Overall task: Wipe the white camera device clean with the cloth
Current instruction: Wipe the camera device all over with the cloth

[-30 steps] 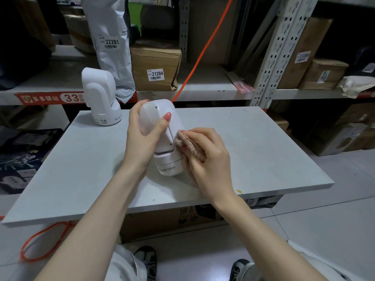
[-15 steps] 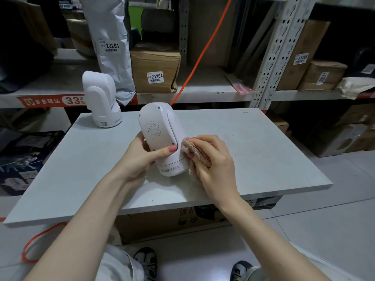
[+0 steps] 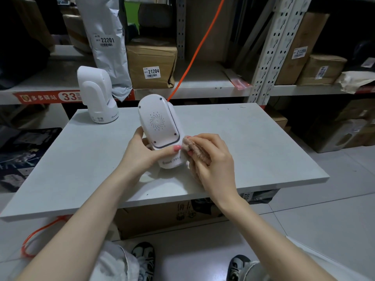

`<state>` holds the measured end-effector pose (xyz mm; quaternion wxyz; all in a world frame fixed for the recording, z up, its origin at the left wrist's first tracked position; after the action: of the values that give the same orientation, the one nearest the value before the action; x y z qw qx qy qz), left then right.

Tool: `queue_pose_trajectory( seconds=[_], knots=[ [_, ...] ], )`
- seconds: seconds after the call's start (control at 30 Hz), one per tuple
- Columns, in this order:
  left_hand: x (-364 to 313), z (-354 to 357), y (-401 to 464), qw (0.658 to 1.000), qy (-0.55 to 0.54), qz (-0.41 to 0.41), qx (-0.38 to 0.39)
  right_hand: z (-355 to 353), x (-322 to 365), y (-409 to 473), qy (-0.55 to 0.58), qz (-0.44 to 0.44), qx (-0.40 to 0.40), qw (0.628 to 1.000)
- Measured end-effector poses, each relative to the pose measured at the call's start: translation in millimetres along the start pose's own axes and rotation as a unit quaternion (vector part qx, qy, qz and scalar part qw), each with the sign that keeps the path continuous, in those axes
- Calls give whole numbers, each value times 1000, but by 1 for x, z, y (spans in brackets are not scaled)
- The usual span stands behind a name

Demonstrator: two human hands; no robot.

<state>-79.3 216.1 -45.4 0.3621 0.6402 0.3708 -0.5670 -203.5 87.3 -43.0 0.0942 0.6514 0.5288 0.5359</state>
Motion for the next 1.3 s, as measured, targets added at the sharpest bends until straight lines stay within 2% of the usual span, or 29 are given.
queue_pose_trajectory(
  seconds=[0.07, 0.17, 0.23, 0.3, 0.4, 0.53, 0.77, 0.83, 1.03, 1.2, 1.3],
  knots=[
    [0, 0, 0, 998, -32, -29, -35, 3, 9, -6, -26, -62, 11, 998],
    [-7, 5, 0, 983, -163, -73, -42, 14, 23, -15, -66, -153, 24, 986],
    [-17, 7, 2, 964, -249, -89, -33, 12, 28, -11, -40, -157, 0, 987],
    [-25, 8, 2, 954, -286, -90, -20, 4, 29, -4, 5, -142, -43, 989],
    [-30, 7, 2, 955, -285, -86, -3, -9, 29, 7, 55, -108, -85, 989],
    [-31, 12, -2, 948, -301, -100, 30, -14, 27, 17, 115, -16, -106, 988],
    [-32, 21, -7, 932, -335, -127, 56, -6, 30, 25, 52, 27, -108, 992],
    [-32, 21, -7, 927, -346, -134, 53, -3, 33, 26, 37, 24, -113, 993],
    [-34, 19, -5, 911, -383, -140, 57, -2, 45, 26, -36, -72, -117, 990],
    [-33, 17, -4, 915, -377, -135, 48, -8, 34, 38, 6, 14, -132, 991],
    [-32, 19, -4, 919, -368, -132, 41, -9, 39, 37, 10, 5, -139, 990]
  ],
)
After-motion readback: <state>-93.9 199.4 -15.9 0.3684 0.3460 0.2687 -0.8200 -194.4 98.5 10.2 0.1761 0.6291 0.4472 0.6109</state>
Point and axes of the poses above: each hand's wrist, its own y-axis towards the middle knuckle, its own z-axis out of the palm, x = y × z, the point moved 4 cm from there along y, towards the middle knuckle, and after that the axes turned 2 degrees about -x, right-handed, at the moved point
